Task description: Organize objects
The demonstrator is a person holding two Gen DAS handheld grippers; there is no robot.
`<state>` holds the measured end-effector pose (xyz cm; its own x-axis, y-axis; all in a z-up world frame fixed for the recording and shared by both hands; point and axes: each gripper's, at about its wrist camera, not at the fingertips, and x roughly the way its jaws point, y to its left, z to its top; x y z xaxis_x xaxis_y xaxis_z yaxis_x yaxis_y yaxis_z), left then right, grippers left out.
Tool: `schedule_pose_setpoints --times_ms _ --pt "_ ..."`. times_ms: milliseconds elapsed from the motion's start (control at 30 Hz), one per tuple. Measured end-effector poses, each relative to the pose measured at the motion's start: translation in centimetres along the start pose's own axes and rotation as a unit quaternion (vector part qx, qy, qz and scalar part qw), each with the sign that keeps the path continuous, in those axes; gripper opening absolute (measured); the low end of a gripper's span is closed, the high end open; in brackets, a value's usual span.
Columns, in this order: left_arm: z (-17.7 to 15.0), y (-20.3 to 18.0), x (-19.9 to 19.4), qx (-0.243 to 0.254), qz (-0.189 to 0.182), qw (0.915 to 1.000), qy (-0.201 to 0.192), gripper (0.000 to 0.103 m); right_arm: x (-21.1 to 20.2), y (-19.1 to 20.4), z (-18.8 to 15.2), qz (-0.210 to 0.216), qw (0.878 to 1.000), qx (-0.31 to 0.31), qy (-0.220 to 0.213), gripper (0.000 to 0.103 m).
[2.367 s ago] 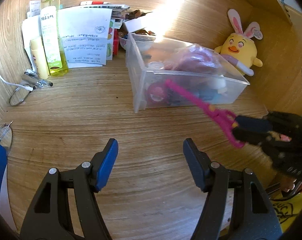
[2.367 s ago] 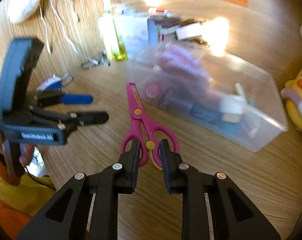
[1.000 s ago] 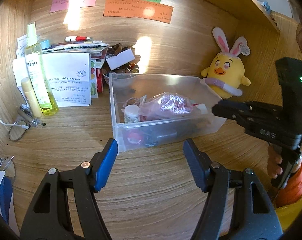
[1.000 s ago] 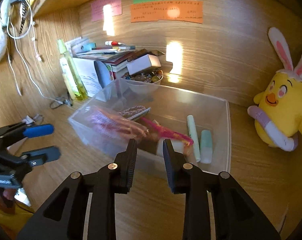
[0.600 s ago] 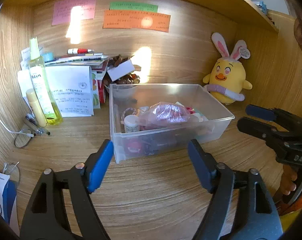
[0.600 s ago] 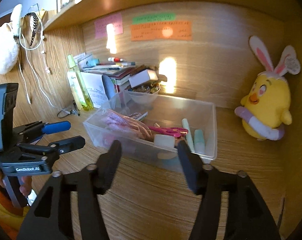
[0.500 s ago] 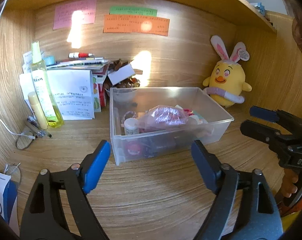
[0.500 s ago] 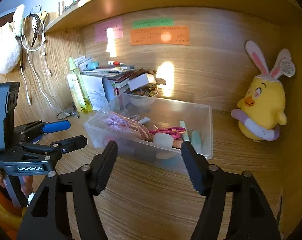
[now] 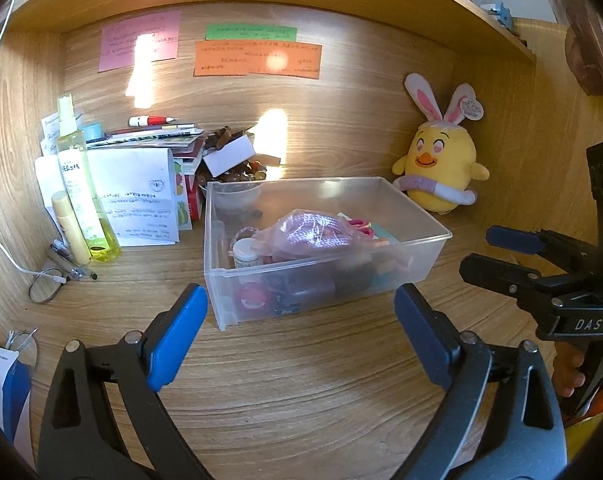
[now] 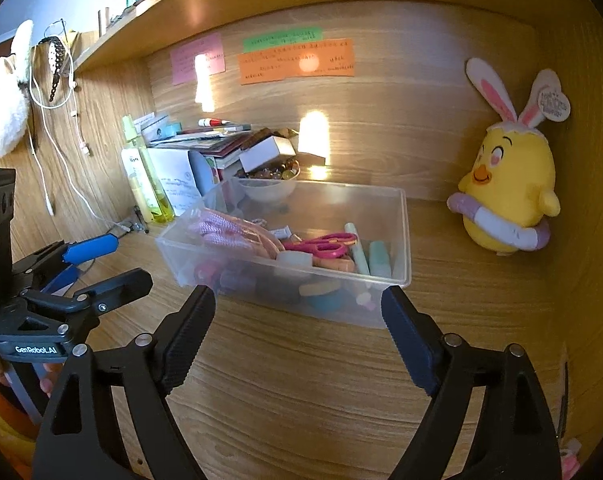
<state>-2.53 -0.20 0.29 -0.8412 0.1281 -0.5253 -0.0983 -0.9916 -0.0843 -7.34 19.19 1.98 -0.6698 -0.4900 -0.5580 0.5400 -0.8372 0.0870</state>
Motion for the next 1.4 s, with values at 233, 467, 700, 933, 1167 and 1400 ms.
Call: schedule_pose_setpoints --times_ms 233,467,700,933,1167,1400 --pt "-0.02 -0.16 -0.01 0.001 -0.002 1.0 0.0 0.096 -0.09 -0.12 -0.04 0.003 1.0 0.003 -0.001 0.083" --pt "-0.1 0.02 -0.03 -0.003 -0.002 1.0 0.001 0.096 -0.12 -0.04 -0.03 0.004 1.0 0.004 0.0 0.083" --pt "-0.18 0.12 0.08 -0.005 -0.002 1.0 0.003 0.096 0.0 0.02 -0.1 0.008 1.0 0.006 0.004 0.083" --pt "-0.34 0.18 0.32 -0.006 0.0 1.0 0.003 0.096 0.14 -0.15 -0.1 0.007 1.0 0.008 0.006 0.084" --pt "-0.34 0.07 0.27 -0.001 0.001 1.0 0.0 0.096 0.34 -0.24 -0.17 0.006 1.0 0.009 0.009 0.084" --pt "-0.34 0.11 0.13 -0.017 -0.007 0.9998 -0.008 0.096 0.41 -0.35 -0.17 0.003 1.0 0.011 0.008 0.084"
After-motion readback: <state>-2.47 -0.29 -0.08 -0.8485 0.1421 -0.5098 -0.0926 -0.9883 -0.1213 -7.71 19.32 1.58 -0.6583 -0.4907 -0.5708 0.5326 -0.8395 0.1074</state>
